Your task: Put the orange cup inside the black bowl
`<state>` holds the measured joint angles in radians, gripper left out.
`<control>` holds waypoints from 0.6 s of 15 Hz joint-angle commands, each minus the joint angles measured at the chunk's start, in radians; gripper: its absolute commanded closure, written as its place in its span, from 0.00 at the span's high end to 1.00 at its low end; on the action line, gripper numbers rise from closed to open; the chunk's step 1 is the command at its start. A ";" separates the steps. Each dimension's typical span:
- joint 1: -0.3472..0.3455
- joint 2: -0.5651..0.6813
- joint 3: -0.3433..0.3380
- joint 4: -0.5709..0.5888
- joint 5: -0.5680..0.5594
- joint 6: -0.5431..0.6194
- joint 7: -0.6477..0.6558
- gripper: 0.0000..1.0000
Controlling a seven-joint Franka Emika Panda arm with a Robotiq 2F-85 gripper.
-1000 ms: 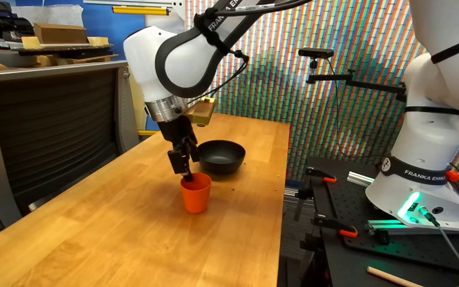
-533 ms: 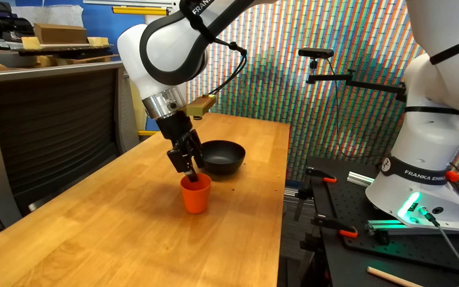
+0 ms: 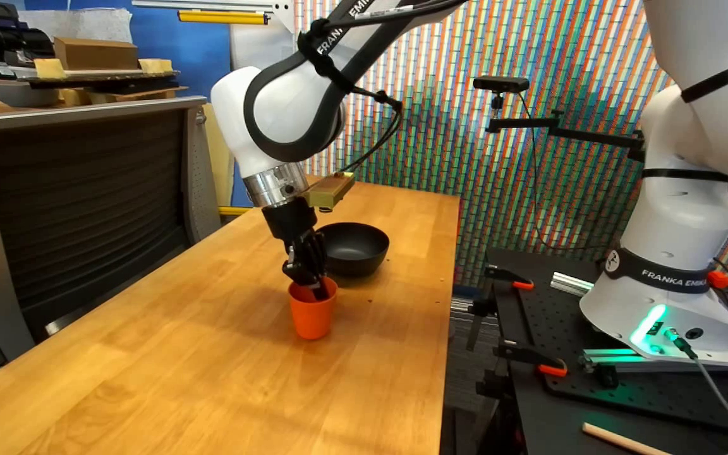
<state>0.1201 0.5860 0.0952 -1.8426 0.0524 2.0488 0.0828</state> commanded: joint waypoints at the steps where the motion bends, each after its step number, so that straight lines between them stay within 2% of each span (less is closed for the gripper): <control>1: -0.012 -0.056 -0.008 -0.083 0.013 0.056 -0.007 0.00; 5: -0.008 -0.263 -0.031 -0.236 -0.012 0.066 0.035 0.02; 9: -0.012 -0.466 -0.077 -0.358 -0.068 0.111 0.158 0.02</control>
<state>0.1114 0.3164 0.0485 -2.0520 0.0238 2.1110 0.1527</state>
